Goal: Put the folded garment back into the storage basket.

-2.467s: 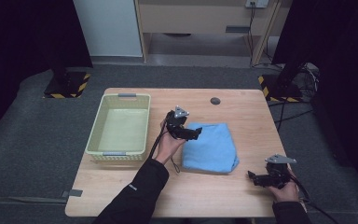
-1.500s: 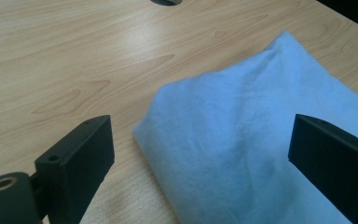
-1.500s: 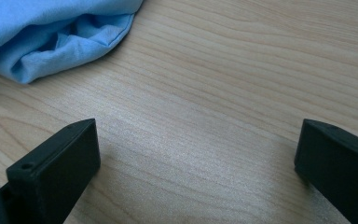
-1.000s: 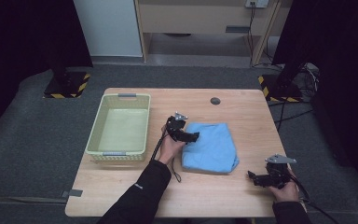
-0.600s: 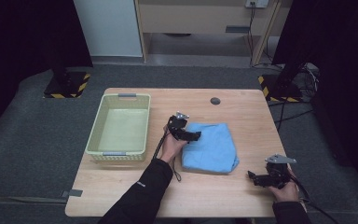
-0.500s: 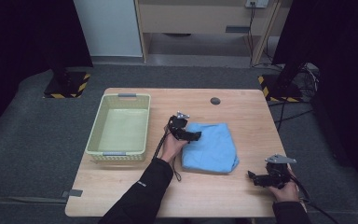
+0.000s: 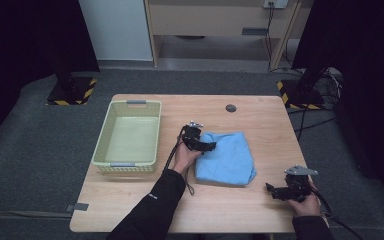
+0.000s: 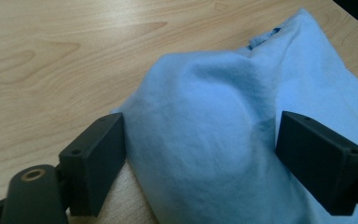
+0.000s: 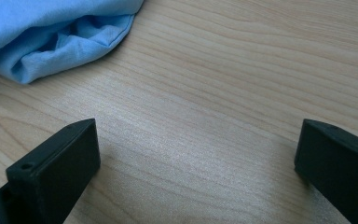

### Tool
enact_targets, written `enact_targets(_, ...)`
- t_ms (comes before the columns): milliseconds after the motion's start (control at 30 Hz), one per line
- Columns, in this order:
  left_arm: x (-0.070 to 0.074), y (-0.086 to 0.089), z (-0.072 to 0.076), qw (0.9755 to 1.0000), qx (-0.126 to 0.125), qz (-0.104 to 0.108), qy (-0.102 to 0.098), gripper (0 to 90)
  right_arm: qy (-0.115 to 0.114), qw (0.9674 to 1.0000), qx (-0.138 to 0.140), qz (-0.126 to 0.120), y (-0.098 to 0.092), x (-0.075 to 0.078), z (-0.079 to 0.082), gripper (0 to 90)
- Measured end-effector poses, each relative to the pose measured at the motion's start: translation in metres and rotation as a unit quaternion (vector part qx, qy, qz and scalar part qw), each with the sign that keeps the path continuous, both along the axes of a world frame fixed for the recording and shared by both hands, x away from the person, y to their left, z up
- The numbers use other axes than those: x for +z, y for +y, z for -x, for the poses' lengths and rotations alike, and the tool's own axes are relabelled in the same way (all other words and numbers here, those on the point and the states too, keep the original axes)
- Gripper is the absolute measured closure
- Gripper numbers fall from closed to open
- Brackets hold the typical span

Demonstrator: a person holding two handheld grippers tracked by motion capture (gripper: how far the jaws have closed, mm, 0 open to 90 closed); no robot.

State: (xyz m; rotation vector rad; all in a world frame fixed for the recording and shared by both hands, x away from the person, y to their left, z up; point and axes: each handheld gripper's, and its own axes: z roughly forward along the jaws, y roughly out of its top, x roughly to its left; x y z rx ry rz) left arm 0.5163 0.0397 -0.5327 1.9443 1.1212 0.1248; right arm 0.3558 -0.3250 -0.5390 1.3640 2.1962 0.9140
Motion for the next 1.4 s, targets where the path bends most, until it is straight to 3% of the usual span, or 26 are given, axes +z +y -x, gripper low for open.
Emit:
enact_targets(167, -0.001, 0.001, 0.000, 0.9999, -0.009, 0.009, 0.005, 21.7, 0.000, 1.0000, 0.000, 0.000, 0.000, 0.000, 0.000, 0.2)
enact_targets(333, -0.002, 0.002, 0.002, 0.9992, -0.016, 0.032, 0.019, 36.1, 0.000, 1.0000, 0.000, 0.000, 0.000, 0.000, 0.000, 0.2)
enact_targets(500, -0.003, 0.000, 0.004, 0.9987, -0.012, 0.039, 0.030, 47.1, 0.000, 1.0000, 0.000, 0.000, 0.000, 0.000, 0.000, 0.2)
enact_targets(933, 0.005, -0.005, 0.011, 0.9997, 0.003, 0.022, 0.012, 61.3, 0.000, 1.0000, 0.000, 0.000, 0.000, 0.000, 0.000, 0.2)
enact_targets(1100, 0.008, -0.004, 0.011, 0.9993, 0.010, 0.031, 0.021, 66.1, 0.000, 1.0000, 0.000, 0.000, 0.000, 0.000, 0.000, 0.2)
enact_targets(1400, 0.026, -0.002, 0.014, 0.9987, 0.004, 0.048, 0.014, 68.3, 0.000, 1.0000, 0.000, 0.000, 0.000, 0.000, 0.000, 0.2)
